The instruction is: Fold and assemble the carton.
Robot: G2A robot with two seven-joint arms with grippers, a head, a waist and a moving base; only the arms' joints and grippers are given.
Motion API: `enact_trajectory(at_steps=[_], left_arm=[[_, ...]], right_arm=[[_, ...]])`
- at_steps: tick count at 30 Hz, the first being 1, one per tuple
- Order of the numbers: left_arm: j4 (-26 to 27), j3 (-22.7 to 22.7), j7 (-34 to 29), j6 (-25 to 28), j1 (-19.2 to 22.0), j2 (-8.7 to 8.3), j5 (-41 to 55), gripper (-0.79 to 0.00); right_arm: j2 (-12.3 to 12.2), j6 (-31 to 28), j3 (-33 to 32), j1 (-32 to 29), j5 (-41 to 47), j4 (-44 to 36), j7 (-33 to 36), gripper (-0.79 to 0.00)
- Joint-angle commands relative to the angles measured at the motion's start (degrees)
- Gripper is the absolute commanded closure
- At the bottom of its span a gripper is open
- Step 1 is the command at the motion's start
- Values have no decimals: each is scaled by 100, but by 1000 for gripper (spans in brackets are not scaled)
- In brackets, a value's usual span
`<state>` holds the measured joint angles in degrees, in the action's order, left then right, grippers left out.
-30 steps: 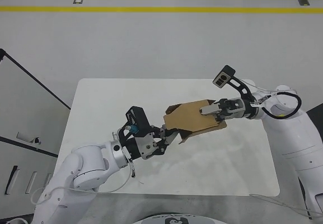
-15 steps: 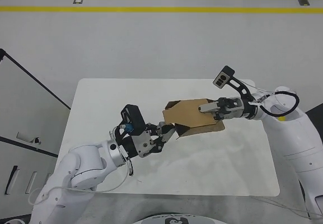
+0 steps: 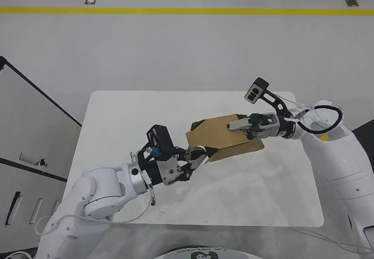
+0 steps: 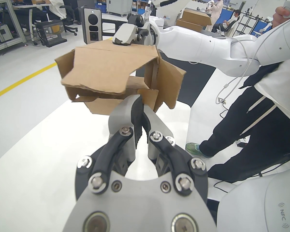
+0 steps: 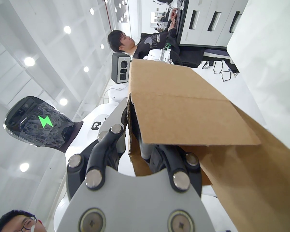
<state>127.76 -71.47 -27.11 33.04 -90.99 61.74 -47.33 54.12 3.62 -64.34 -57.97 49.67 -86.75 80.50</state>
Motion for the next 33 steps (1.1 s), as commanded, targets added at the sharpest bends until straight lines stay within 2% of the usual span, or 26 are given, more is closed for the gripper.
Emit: enact_trajectory(at_steps=[1, 16, 27, 33], left_arm=[[-1, 5, -16, -10, 13, -4, -7, 0], [-20, 67, -57, -45, 107, -38, 38, 0], [-13, -77, 183, -268, 53, -57, 83, 0], [1, -17, 178, -186, 39, -68, 66, 0]], right_arm=[[7, -10, 15, 16, -15, 12, 40, 0], [55, -35, 72, 137, -117, 91, 270, 0], [57, -229, -100, 34, 22, 98, 360, 0], [65, -220, -109, -12, -9, 58, 364, 0]])
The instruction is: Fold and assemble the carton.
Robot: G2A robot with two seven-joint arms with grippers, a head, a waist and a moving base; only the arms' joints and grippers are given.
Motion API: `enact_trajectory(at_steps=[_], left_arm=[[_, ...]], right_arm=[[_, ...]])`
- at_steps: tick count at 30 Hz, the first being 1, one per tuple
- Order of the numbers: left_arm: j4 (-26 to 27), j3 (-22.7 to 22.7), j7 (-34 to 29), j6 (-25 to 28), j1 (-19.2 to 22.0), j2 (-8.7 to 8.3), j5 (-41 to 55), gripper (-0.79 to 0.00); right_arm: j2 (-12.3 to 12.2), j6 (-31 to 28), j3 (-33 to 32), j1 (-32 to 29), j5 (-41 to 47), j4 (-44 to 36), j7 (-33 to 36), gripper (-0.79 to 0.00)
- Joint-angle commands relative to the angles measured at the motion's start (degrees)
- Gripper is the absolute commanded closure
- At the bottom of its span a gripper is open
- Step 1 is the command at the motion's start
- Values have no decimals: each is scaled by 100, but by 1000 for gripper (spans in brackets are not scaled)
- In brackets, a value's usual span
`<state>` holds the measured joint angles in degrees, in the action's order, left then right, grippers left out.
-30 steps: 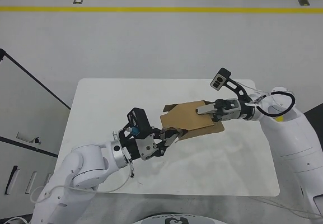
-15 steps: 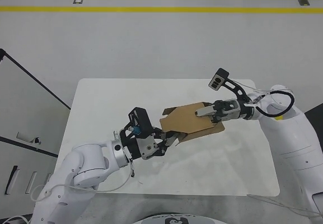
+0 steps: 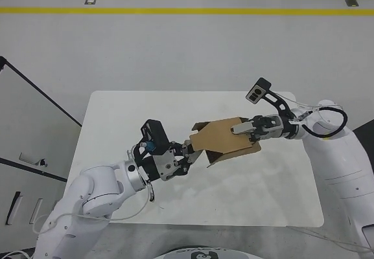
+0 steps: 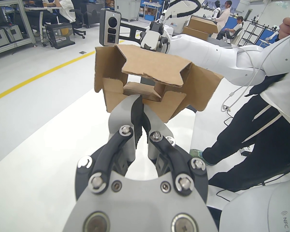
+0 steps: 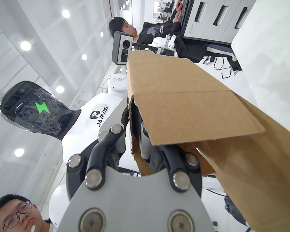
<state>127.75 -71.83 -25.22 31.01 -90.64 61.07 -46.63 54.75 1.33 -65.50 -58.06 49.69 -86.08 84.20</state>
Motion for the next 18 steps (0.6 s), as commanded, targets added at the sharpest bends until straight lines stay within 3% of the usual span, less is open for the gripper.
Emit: enact_trajectory(at_steps=[1, 11, 18], left_arm=[[2, 53, -24, 34, 9, -1, 4, 0], [1, 270, -70, 27, 151, 1, -108, 0], [12, 114, 78, -72, 102, -16, -37, 0]], right_arm=[[5, 19, 22, -3, -36, -30, -17, 0], [49, 60, 141, 46, -148, -107, -52, 0], [33, 36, -31, -23, -84, 2, -96, 0]])
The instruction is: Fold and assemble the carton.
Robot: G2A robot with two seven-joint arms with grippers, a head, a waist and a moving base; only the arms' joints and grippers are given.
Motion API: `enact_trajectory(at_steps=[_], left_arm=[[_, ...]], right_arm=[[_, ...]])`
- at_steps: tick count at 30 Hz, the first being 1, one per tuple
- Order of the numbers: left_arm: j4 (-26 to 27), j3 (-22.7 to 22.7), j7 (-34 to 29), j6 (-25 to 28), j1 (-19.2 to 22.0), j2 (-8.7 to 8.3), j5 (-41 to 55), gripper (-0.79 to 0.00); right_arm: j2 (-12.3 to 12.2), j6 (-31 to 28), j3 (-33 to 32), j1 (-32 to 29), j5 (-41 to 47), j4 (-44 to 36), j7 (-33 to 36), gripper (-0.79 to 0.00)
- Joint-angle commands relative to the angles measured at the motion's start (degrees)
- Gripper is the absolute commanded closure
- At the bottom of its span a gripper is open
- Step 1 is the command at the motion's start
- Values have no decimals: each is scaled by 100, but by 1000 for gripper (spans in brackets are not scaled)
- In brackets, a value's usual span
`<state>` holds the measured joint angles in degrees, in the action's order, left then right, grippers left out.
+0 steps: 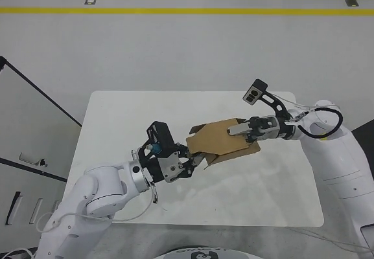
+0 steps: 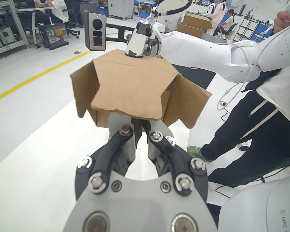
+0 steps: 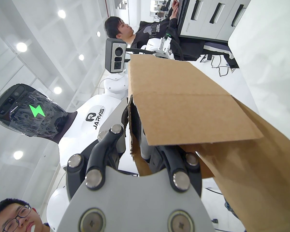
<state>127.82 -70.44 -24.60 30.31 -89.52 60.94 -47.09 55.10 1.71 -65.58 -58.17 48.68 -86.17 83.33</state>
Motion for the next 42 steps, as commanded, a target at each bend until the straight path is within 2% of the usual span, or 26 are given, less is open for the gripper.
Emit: enact_trajectory(at_steps=[1, 11, 19, 30, 42], left_arm=[[12, -59, 28, -3, -22, -8, 16, 0], [34, -250, 74, 22, -106, -41, 99, 0], [77, -249, 86, 46, -111, -53, 146, 0], [-74, -331, 216, -117, -22, -57, 17, 0], [33, 1, 127, -68, 250, -34, -109, 0]], right_arm=[[-4, -4, -50, -31, 42, 24, -12, 0], [-23, 0, -269, -159, 135, 93, -87, 0], [-37, 57, -418, -266, 15, 69, -465, 0], [-51, 122, -321, -174, -510, 33, -161, 0], [-56, 258, -166, -86, -1003, 35, -193, 0]])
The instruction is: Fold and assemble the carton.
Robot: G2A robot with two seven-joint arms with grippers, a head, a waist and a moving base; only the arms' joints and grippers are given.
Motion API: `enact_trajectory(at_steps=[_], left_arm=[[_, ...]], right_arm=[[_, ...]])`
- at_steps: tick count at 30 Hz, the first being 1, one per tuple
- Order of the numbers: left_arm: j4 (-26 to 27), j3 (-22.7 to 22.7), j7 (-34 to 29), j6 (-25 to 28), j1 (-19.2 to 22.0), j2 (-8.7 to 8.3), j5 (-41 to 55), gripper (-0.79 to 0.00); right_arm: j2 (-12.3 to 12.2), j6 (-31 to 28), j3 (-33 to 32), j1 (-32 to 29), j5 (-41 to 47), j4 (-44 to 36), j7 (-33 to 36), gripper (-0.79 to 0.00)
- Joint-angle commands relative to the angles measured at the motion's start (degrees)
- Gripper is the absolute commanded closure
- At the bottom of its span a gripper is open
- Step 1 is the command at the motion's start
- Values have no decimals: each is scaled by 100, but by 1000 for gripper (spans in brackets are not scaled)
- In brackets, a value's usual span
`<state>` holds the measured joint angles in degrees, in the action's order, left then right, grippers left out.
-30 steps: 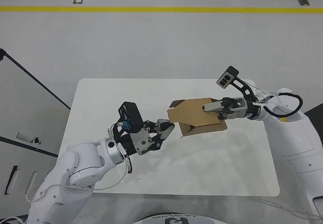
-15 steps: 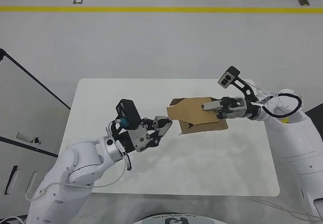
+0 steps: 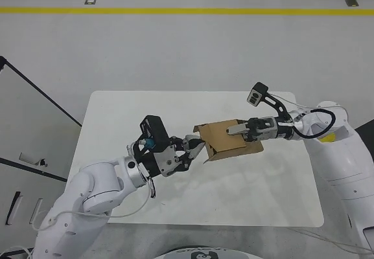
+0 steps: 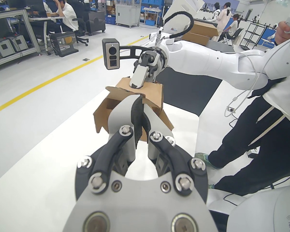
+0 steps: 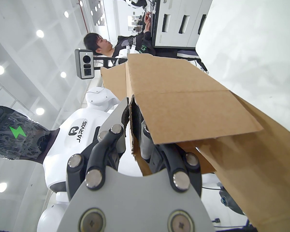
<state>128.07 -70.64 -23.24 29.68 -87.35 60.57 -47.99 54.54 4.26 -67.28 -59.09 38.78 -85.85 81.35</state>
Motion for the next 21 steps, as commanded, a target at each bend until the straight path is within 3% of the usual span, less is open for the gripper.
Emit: enact_trajectory(at_steps=[1, 10, 21], left_arm=[[14, 48, -30, -11, 71, 5, -37, 0], [-3, 336, -79, 18, 312, 31, -240, 0], [-30, 73, 33, -46, 189, 2, -132, 0]], right_arm=[[-1, 7, 12, 11, -36, 9, 10, 0], [5, 27, 64, 64, -70, 66, 48, 0], [42, -71, -12, 72, 448, 386, -70, 0]])
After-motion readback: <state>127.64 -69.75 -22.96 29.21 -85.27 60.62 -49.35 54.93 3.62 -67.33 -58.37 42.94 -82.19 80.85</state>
